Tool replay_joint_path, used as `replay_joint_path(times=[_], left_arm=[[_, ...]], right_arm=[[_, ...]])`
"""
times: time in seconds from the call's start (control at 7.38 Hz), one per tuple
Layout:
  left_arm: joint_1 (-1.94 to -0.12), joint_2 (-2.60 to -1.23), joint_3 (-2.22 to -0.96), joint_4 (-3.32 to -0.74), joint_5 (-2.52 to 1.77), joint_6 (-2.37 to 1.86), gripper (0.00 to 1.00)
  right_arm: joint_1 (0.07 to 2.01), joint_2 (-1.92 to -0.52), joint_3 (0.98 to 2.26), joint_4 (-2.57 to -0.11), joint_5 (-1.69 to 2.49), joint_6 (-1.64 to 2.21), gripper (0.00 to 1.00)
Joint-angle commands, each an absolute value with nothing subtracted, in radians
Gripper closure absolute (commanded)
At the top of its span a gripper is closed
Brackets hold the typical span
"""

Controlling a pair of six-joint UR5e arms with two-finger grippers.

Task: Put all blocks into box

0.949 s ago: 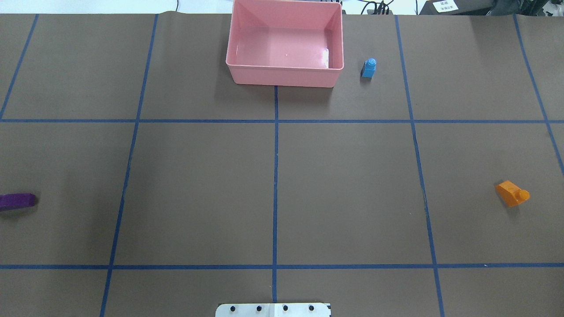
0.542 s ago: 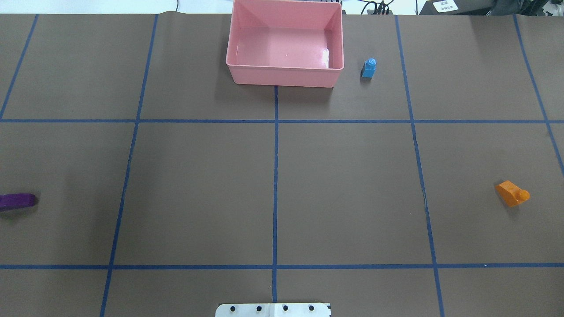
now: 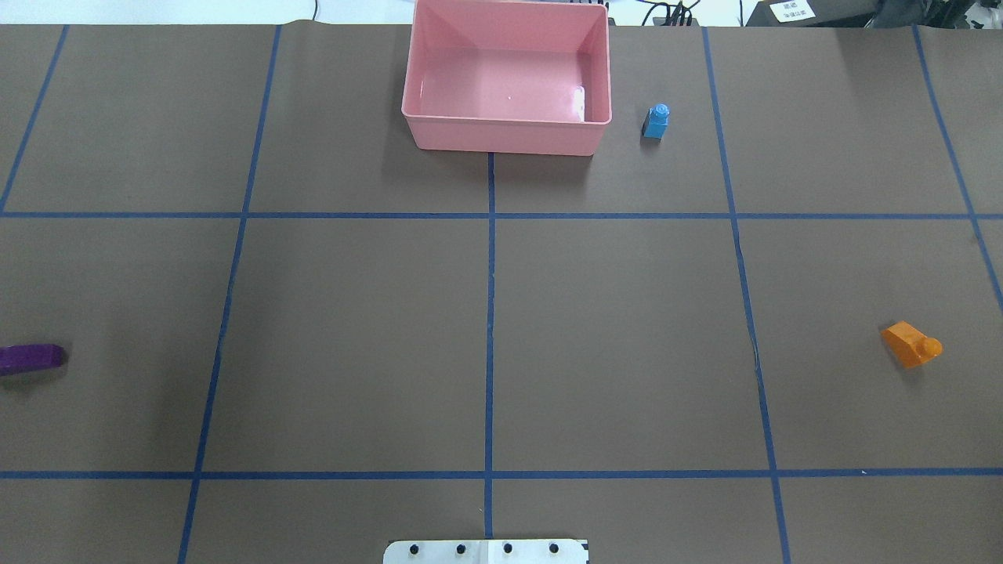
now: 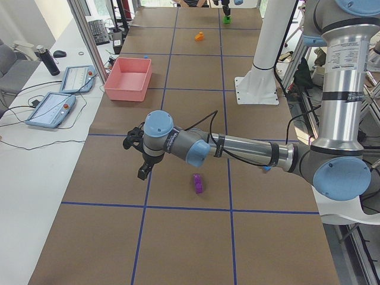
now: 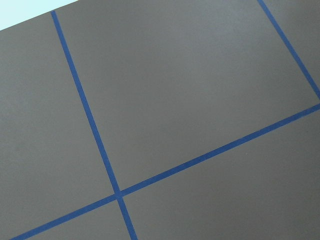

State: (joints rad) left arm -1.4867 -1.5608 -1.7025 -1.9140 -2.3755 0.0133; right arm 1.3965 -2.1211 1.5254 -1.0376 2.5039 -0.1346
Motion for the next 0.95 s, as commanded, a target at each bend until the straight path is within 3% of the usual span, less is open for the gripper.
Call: replay_joint_path(times=[0.0, 0.27, 0.54, 0.81], left_arm=[[-1.48, -1.445, -1.71, -2.01, -2.508, -0.004, 0.0], [-1.31, -1.405, -1.78, -2.198, -2.542, -0.223, 0.0], [-1.18, -1.397, -1.889, -2.2, -2.531, -0.366, 0.0], [-0.948, -1.364, -1.989, -2.198, -2.313, -0.379, 0.01]], right_arm=[[1.397, -1.958, 1.621, -1.046, 2.53, 0.249, 1.0], [1.381, -1.765, 1.611, -1.049, 2.525, 0.476, 1.0], [1.345, -1.553, 1.568, -1.127, 2.507, 0.621, 1.0], [1.277, -1.438, 1.566, -1.215, 2.451, 0.626, 1.0]])
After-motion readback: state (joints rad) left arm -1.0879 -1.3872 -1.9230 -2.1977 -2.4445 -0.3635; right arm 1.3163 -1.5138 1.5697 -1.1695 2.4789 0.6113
